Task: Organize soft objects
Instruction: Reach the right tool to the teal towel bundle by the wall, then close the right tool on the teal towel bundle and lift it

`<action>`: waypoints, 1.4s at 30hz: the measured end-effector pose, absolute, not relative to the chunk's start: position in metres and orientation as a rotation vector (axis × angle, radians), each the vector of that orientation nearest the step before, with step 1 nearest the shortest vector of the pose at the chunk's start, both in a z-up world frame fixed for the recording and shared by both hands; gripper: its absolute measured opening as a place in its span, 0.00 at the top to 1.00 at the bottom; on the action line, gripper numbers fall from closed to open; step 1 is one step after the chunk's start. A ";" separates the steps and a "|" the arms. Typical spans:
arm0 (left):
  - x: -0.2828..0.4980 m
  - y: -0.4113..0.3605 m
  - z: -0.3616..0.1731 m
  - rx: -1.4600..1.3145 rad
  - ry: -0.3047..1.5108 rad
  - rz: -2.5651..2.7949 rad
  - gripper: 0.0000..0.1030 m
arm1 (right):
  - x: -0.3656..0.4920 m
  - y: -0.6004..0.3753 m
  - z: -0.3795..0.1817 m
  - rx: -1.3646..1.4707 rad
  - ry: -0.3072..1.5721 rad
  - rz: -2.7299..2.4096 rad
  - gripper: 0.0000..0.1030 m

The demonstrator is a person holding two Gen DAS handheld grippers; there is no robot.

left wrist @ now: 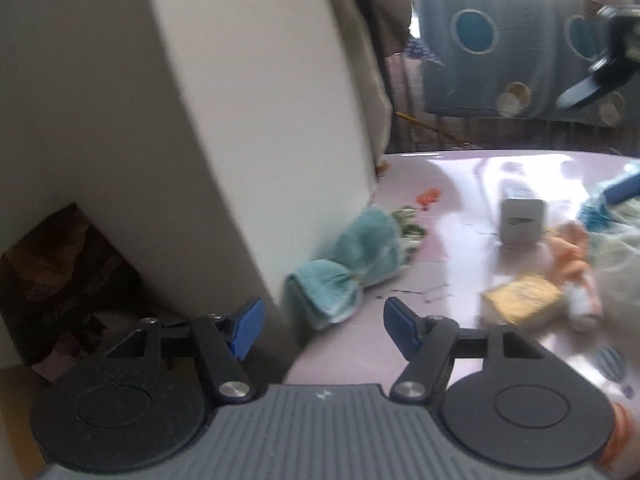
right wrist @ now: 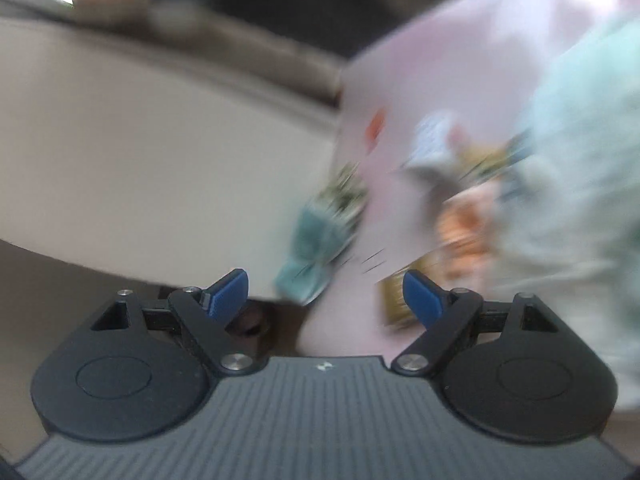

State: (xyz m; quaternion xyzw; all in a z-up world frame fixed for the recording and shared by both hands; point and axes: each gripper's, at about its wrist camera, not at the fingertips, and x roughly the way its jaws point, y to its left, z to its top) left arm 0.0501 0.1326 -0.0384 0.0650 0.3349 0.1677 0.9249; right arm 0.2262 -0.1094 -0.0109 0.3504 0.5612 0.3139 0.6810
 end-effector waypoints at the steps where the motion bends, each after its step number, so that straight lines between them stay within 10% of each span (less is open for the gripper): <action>1: 0.053 0.140 -0.040 0.116 0.687 0.347 0.36 | 0.232 -0.089 -0.020 0.791 1.283 0.712 0.18; 19: 0.119 0.184 -0.111 0.067 0.856 0.286 0.57 | 0.292 0.077 -0.141 0.868 1.467 0.588 0.18; 24: 0.125 0.185 -0.119 0.071 0.875 0.276 0.80 | 0.295 0.086 -0.146 0.900 1.427 0.597 0.20; 32: 0.121 0.181 -0.118 0.081 0.842 0.258 0.95 | 0.287 0.071 -0.161 1.002 1.431 0.547 0.62; 42: 0.091 0.143 -0.077 0.137 0.742 0.190 0.95 | 0.269 0.035 -0.125 1.051 1.384 0.605 0.72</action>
